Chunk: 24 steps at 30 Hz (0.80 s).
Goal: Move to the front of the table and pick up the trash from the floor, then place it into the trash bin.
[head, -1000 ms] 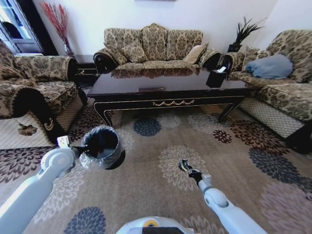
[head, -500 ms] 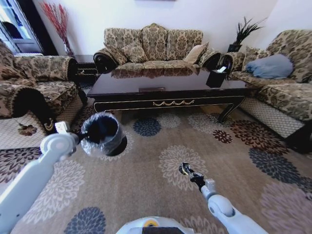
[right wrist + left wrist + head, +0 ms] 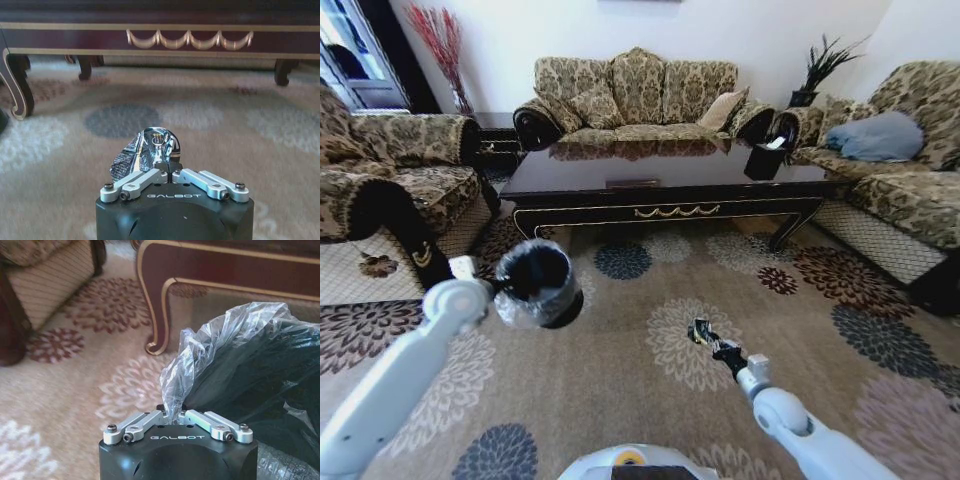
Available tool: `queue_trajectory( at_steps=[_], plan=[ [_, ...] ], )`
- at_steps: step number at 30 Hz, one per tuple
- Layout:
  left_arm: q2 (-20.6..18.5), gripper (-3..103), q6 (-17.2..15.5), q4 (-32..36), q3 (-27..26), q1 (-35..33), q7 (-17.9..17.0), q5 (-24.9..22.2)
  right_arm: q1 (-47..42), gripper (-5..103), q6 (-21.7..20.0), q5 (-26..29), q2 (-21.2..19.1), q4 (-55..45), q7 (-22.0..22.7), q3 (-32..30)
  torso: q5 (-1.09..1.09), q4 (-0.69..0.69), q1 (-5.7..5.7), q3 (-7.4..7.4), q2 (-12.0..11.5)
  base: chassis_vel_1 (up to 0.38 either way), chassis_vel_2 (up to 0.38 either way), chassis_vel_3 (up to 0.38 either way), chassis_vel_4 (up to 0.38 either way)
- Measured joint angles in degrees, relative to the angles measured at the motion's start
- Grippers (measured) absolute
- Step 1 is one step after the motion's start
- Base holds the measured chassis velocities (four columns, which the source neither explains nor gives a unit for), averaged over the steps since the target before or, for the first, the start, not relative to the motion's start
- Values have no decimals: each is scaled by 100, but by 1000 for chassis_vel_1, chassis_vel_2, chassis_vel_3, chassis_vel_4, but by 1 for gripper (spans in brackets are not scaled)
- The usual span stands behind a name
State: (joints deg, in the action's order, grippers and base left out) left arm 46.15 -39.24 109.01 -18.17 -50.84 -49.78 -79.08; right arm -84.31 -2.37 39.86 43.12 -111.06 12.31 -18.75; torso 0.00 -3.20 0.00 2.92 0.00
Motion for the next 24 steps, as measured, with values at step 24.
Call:
queue_trajectory(
  at_steps=[24],
  plan=[
    [2033, 3, -141, -1663, 2932, 1905, -200, 677, -941, 0, -202, 305, -682, -2221, -75, -1298, 2, 1, 0, 0, 0, 0, 0, 0, 0]
  ],
)
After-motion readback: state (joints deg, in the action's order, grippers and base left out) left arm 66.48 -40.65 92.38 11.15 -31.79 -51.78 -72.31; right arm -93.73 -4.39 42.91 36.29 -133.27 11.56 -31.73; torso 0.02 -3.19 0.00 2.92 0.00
